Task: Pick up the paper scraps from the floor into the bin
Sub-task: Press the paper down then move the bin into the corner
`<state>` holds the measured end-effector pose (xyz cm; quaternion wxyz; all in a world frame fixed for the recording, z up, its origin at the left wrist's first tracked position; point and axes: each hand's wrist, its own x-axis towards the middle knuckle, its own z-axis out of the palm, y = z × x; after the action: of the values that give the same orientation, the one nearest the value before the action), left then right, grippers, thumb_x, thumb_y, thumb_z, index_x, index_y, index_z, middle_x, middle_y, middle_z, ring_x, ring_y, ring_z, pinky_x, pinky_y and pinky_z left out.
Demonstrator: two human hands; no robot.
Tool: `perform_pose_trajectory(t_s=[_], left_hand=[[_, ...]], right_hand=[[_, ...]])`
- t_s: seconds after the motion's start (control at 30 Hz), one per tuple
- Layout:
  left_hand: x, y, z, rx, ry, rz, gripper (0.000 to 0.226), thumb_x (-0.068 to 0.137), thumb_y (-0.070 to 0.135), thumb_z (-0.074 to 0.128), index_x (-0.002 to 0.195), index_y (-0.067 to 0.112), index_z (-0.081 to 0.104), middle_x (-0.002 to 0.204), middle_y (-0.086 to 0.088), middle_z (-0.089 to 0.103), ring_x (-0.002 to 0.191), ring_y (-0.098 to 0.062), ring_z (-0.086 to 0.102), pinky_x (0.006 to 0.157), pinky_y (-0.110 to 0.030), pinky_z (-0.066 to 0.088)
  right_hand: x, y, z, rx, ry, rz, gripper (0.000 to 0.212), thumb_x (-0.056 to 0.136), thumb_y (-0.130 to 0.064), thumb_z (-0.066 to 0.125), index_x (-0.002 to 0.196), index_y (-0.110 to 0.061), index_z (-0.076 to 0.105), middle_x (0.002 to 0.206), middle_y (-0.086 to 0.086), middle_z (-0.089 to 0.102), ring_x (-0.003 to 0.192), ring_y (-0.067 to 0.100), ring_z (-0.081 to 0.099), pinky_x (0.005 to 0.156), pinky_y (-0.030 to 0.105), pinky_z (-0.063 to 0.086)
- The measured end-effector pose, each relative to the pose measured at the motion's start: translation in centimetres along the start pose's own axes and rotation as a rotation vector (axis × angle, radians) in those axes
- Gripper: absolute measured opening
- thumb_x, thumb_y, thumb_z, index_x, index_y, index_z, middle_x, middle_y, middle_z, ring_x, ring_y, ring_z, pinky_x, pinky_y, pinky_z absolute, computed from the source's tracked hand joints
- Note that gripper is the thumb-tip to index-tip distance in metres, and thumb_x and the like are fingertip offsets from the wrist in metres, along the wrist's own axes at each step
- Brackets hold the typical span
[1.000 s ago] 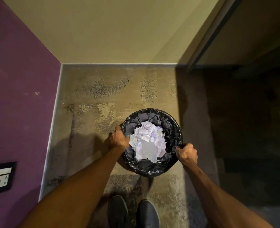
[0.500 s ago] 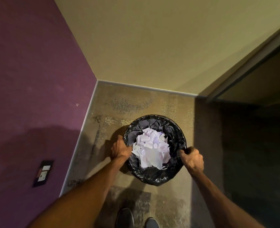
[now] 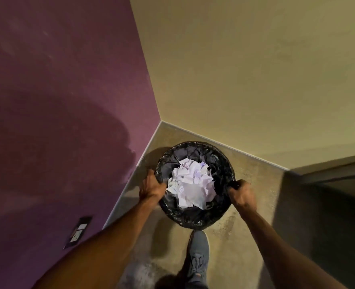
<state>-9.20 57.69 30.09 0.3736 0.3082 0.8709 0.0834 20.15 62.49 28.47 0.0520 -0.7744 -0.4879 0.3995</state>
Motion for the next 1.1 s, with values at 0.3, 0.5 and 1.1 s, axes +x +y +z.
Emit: perform_pose_trajectory(t_s=[0.3,0.5,1.1], left_hand=[[7.9,3.6,-2.7,-0.096,0.057,-0.106,0.070,0.101,0.035,0.065,0.158,0.011,0.033,0.151,-0.018,0.053,0.142,-0.041,0.050,0.110,-0.052,0.044],[13.1,4.7,-2.3,-0.138,0.151,-0.139,0.066,0.099,0.033,0.068,0.154,0.016,0.038,0.146,-0.019,0.056,0.133,-0.044,0.057,0.105,-0.052,0.049],[23.3,3.7,1.8,-0.229,0.314,-0.133,0.054,0.098,0.013,0.062,0.149,0.006,0.050,0.147,-0.021,0.058,0.137,-0.042,0.054,0.109,-0.048,0.044]], right_hand=[[10.0,-9.0,2.3,-0.075,-0.036,-0.102,0.027,0.088,-0.026,0.070,0.108,-0.009,0.071,0.099,0.015,0.076,0.085,0.033,0.072,0.070,0.039,0.057],[15.2,-12.3,5.4,-0.091,0.013,-0.208,0.029,0.093,-0.015,0.072,0.119,-0.003,0.071,0.112,0.020,0.077,0.097,0.037,0.072,0.073,0.033,0.044],[22.7,-15.2,13.2,-0.046,0.087,-0.350,0.040,0.093,-0.009,0.069,0.134,-0.012,0.069,0.121,0.009,0.077,0.101,0.029,0.073,0.081,0.037,0.061]])
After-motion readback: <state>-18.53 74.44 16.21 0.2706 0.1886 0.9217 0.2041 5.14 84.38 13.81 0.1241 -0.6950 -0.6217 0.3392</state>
